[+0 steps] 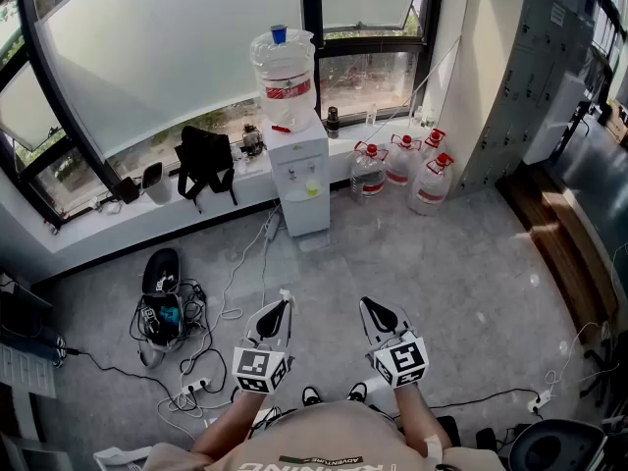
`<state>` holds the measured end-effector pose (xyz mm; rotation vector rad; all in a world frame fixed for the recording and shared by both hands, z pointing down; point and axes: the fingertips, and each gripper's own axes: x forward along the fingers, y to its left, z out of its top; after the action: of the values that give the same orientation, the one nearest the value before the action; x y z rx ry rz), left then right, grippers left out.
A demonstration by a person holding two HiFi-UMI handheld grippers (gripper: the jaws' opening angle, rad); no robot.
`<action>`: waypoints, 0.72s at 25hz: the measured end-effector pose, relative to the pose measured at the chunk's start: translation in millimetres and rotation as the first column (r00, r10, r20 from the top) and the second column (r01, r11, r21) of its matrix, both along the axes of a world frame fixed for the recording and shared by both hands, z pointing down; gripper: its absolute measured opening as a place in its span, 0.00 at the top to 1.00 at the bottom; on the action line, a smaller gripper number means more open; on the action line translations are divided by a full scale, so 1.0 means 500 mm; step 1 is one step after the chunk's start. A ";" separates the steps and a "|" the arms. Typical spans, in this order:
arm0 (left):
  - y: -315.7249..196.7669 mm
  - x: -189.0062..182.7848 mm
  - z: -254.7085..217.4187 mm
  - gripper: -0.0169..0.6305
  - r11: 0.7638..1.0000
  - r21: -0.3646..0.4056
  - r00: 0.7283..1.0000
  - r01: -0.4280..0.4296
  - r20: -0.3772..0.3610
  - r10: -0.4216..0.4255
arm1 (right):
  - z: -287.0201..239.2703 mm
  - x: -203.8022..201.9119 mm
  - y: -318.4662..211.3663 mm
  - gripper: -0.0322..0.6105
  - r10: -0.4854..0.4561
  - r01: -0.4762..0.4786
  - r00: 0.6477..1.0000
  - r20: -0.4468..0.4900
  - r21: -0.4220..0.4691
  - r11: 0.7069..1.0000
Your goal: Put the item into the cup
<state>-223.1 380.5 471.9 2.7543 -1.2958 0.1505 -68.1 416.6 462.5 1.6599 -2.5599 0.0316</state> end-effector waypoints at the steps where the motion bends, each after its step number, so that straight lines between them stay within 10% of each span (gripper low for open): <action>1: -0.003 -0.003 -0.003 0.96 1.000 0.002 1.000 0.000 -0.002 0.000 | -0.001 -0.003 -0.003 0.93 0.000 0.000 1.000 0.000 -0.002 1.000; 18: -0.081 -0.058 0.005 0.96 1.000 -0.003 0.999 -0.026 -0.022 0.025 | 0.001 -0.056 -0.083 0.93 0.025 -0.025 1.000 -0.008 0.000 1.000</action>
<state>-252.1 340.0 474.4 2.7626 -1.2545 0.1236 -95.9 375.2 463.2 1.6882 -2.5339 0.0274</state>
